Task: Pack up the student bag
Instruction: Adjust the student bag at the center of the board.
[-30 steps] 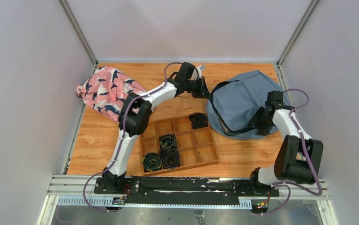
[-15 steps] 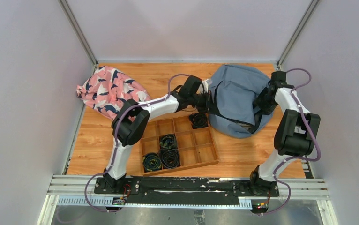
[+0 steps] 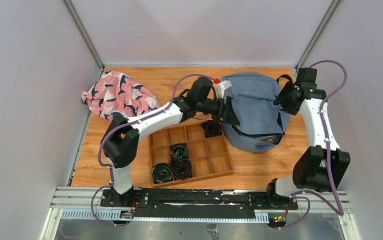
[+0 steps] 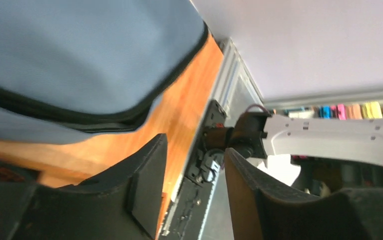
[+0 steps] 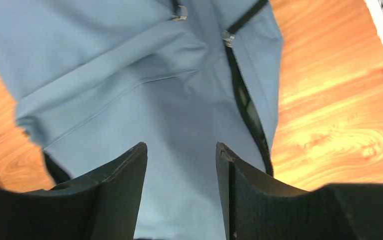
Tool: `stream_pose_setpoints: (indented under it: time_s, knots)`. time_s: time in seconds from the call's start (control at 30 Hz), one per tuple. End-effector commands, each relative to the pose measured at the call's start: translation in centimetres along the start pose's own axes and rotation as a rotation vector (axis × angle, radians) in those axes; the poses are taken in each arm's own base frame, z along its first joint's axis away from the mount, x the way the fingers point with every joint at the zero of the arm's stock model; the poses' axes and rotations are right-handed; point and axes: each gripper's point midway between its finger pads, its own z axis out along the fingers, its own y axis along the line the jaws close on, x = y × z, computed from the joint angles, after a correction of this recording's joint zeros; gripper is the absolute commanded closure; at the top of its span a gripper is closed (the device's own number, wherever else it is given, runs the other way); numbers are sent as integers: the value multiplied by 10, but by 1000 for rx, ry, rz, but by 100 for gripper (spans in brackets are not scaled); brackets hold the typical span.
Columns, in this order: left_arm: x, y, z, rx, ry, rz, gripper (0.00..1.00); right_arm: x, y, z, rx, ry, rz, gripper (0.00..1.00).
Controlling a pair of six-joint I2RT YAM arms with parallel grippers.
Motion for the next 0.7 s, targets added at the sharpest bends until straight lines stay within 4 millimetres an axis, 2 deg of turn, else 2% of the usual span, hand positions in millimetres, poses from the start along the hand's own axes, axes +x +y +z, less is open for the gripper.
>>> stream_pose_setpoints:
  time_s: [0.0, 0.07, 0.17, 0.27, 0.33, 0.47, 0.67]
  knots:
    - [-52, 17, -54, -76, -144, 26, 49, -6, 45, -40, -130, -78, -85, 43]
    - [-68, 36, -71, -134, -206, -7, 48, 3, 79, -48, -193, -88, -153, 44]
    - [-80, 68, -94, -216, -270, -93, 48, 28, 136, -53, -284, -62, -267, 50]
    - [-84, 92, -117, -277, -327, -154, 47, 51, 174, -40, -318, -6, -325, 61]
    - [-84, 100, -132, -311, -360, -166, 45, 67, 195, -24, -313, 39, -357, 63]
    - [-77, 111, -149, -345, -382, -190, 42, 78, 209, 1, -272, 86, -320, 65]
    - [-69, 115, -148, -347, -365, -202, 40, 76, 207, 31, -188, 77, -283, 62]
